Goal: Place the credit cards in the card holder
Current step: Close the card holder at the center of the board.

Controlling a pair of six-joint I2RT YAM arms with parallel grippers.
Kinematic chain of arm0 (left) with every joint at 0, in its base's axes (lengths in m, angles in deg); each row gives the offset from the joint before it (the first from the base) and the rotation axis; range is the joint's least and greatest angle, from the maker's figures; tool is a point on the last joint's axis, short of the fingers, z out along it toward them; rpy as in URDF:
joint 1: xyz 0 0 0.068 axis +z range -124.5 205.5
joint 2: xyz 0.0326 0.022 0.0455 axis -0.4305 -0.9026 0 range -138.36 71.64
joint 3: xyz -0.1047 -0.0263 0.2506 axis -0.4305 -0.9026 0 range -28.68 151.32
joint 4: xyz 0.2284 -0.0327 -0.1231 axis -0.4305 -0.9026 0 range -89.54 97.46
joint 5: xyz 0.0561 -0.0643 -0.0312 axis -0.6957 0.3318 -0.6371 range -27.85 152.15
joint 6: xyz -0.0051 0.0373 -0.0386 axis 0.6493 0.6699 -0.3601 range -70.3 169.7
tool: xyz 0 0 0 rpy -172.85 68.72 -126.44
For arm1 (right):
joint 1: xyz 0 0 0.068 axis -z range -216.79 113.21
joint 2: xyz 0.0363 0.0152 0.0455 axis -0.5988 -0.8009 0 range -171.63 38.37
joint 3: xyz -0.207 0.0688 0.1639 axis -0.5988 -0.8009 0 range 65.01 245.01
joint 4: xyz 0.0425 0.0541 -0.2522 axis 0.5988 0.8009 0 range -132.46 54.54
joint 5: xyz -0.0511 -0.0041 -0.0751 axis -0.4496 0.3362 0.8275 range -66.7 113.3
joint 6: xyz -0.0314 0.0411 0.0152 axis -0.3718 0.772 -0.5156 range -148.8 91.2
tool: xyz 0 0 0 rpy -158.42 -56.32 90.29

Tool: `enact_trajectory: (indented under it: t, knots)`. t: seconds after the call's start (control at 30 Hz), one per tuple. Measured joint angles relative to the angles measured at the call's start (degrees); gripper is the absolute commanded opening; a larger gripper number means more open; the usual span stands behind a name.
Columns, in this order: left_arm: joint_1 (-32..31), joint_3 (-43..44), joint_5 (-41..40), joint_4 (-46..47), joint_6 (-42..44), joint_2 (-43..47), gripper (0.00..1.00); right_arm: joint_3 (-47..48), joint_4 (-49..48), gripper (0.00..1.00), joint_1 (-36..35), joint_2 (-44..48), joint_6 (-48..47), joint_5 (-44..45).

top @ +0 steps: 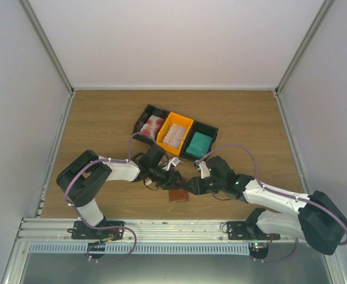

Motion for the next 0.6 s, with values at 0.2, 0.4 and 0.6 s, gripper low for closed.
enact_trajectory:
  t: [0.2, 0.4, 0.6]
  knots:
    - [0.11, -0.74, -4.17, -3.06, -0.46, 3.58, 0.35, 1.2, -1.86, 0.16, 0.0, -5.29, -1.09, -2.12]
    - [1.25, -1.88, -9.86, -7.76, -0.22, 11.04, 0.37, 5.29, -2.08, 0.16, -0.11, -9.22, -1.57, -2.29]
    - [1.49, -3.78, -13.51, -9.29, -0.2, 18.62, 0.43, 6.32, -0.59, 0.18, -1.03, -14.1, -1.79, -0.24]
